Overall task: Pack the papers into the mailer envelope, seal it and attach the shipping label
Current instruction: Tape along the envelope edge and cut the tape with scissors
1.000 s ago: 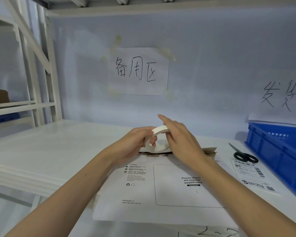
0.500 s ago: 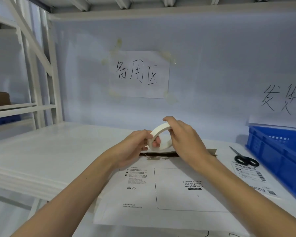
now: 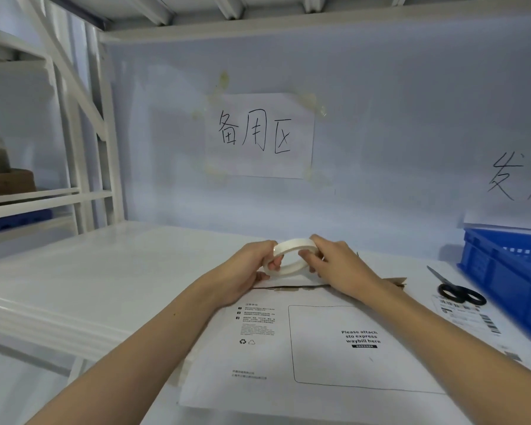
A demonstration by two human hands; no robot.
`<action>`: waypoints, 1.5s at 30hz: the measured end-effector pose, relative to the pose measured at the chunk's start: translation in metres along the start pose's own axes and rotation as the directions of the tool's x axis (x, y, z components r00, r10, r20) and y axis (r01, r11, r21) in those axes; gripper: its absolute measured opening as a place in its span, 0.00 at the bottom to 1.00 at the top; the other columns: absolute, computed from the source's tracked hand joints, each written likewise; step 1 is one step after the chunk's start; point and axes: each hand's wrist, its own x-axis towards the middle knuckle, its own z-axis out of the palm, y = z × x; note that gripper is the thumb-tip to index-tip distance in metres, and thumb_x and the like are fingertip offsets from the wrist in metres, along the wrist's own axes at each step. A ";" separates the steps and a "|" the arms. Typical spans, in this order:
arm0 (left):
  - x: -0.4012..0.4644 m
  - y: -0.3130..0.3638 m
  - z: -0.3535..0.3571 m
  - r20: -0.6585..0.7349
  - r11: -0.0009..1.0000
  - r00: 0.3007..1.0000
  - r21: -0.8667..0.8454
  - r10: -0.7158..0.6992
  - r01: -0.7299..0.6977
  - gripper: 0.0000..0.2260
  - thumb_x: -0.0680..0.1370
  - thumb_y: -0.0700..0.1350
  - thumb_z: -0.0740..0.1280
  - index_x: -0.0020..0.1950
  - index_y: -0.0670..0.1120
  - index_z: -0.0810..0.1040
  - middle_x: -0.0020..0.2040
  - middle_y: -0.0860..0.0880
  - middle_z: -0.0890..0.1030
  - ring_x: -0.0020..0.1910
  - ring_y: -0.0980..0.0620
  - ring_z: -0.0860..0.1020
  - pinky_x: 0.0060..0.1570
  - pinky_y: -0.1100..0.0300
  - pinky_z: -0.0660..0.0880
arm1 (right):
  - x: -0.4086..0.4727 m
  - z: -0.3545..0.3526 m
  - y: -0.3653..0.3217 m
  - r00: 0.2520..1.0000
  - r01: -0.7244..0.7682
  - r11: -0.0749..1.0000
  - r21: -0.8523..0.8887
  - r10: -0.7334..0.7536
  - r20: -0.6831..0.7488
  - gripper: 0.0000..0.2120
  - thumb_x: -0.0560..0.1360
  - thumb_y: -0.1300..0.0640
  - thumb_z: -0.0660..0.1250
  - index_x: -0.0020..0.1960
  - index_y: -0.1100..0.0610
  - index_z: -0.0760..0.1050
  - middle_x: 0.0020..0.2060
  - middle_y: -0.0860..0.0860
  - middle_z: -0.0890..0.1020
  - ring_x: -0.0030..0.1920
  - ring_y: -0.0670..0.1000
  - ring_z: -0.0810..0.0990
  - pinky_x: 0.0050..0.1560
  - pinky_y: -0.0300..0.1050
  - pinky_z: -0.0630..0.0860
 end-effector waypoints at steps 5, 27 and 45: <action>0.004 -0.005 -0.001 0.058 0.995 0.998 0.098 -0.007 0.002 0.03 0.67 0.45 0.57 0.34 0.49 0.69 0.34 0.52 0.68 0.37 0.50 0.63 0.41 0.54 0.61 | -0.005 0.010 0.010 1.000 -0.008 0.995 0.102 0.006 0.012 0.11 0.81 0.45 0.58 0.43 0.49 0.68 0.33 0.49 0.82 0.34 0.52 0.79 0.42 0.53 0.77; -0.003 -0.004 -0.004 0.161 0.999 0.987 -0.042 -0.021 0.028 0.12 0.80 0.37 0.61 0.43 0.43 0.83 0.54 0.44 0.80 0.50 0.48 0.79 0.51 0.59 0.73 | 0.001 0.013 0.013 0.998 -0.059 0.987 0.152 0.060 0.000 0.10 0.82 0.49 0.56 0.45 0.51 0.71 0.32 0.48 0.84 0.35 0.50 0.81 0.42 0.47 0.74; -0.002 -0.004 -0.006 0.090 0.998 0.996 -0.061 -0.019 0.024 0.05 0.68 0.39 0.63 0.40 0.41 0.77 0.41 0.49 0.78 0.44 0.52 0.77 0.48 0.58 0.74 | -0.002 0.015 0.012 0.998 -0.038 0.999 0.001 0.038 -0.044 0.13 0.80 0.44 0.53 0.45 0.52 0.69 0.33 0.48 0.83 0.38 0.54 0.81 0.44 0.54 0.78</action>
